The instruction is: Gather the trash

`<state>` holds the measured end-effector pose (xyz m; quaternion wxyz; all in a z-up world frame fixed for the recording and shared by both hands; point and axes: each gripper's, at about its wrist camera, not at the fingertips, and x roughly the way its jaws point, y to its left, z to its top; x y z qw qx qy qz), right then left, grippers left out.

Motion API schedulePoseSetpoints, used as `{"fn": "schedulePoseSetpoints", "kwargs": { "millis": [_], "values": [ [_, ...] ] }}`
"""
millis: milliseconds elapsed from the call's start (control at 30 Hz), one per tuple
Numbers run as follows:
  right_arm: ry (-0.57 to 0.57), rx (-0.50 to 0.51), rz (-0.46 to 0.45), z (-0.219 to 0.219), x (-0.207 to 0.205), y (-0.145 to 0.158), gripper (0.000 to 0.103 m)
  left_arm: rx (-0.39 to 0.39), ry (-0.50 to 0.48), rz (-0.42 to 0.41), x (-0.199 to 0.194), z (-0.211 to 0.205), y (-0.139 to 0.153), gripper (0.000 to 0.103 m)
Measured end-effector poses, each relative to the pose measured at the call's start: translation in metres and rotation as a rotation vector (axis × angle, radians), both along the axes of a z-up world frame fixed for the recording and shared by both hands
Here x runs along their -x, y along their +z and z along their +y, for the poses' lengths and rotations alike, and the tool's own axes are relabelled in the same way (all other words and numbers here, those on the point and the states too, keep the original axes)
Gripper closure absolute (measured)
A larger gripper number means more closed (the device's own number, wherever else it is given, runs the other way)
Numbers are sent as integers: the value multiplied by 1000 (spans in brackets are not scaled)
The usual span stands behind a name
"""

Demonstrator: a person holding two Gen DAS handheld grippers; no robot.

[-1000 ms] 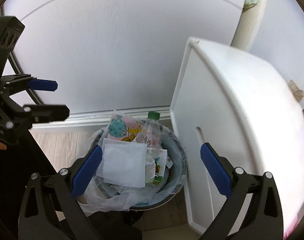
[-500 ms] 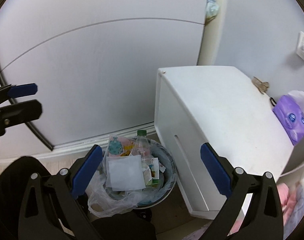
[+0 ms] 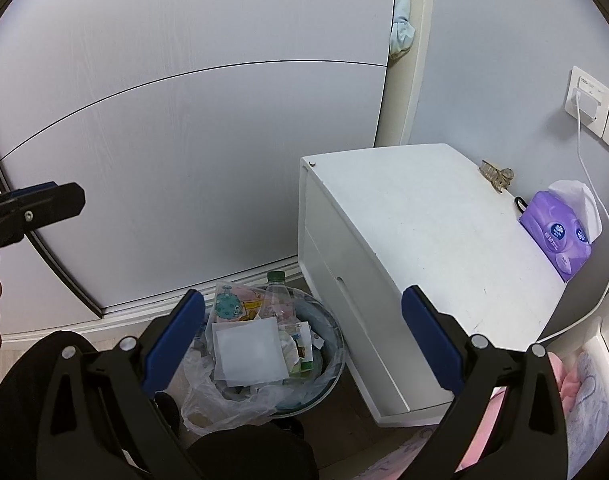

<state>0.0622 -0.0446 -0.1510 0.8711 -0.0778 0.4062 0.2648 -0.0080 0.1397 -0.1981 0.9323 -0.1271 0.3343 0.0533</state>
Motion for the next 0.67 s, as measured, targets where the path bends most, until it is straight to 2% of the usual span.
{"fn": "schedulePoseSetpoints", "kwargs": {
  "millis": [200, 433, 667],
  "values": [
    [-2, -9, 2, -1, 4, 1, 7, -15, -30, -3, 2, -7, -1, 6],
    [-25, -19, 0, -12, 8, 4, 7, -91, -25, -44, 6, -19, 8, 6],
    [-92, -49, 5, -38, 18, 13, 7, -98, -47, -43, 7, -33, 20, 6]
  ]
}}
